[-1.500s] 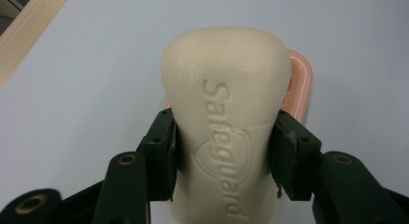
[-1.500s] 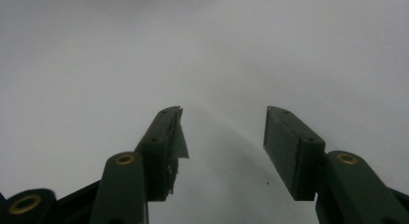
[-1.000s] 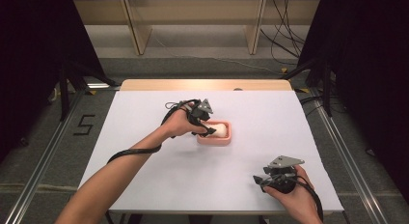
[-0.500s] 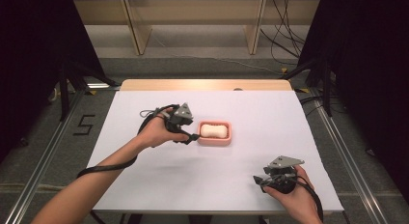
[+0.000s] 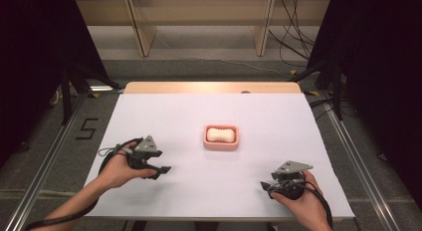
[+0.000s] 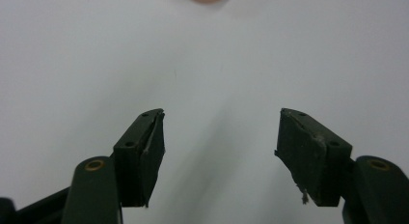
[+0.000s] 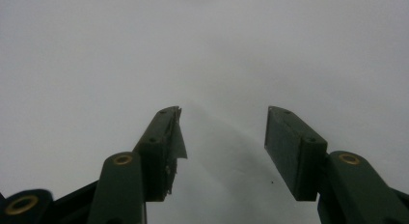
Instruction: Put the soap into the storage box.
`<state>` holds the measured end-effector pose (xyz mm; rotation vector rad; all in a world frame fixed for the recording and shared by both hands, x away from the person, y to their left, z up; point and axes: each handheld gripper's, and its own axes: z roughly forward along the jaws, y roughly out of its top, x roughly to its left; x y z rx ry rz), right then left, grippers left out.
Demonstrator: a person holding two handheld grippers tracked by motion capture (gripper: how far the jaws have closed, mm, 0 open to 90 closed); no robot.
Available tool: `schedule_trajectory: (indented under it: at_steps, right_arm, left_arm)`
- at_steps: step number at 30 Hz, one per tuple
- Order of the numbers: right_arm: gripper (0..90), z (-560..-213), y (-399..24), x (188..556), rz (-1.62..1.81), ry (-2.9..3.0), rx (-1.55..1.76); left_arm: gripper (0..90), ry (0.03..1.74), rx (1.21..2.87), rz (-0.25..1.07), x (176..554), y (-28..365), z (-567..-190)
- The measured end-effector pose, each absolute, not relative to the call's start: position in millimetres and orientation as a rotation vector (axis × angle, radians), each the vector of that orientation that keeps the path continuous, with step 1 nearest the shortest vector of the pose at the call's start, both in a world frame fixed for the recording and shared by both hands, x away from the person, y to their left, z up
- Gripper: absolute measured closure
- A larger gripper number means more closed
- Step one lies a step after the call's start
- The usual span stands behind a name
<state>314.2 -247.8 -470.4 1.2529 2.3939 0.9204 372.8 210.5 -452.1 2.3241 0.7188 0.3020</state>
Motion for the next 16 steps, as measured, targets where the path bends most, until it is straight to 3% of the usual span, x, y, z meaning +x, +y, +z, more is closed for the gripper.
schedule_trajectory:
  at_steps: [6,9,16]
  right_arm:
    - [46.8,-471.5,-245.2,314.4,0.912,2.414,1.260]
    - [46.7,-471.2,-243.2,315.0,0.925,2.409,1.260]
    - [46.5,-473.5,-244.8,316.6,0.933,2.397,1.262]
  left_arm:
    - [35.8,0.892,2.171,0.286,349.4,235.8,-477.9]
    - [36.3,0.944,2.069,0.303,348.3,239.5,-472.5]
    - [36.2,0.920,2.128,0.329,348.9,242.2,-474.5]
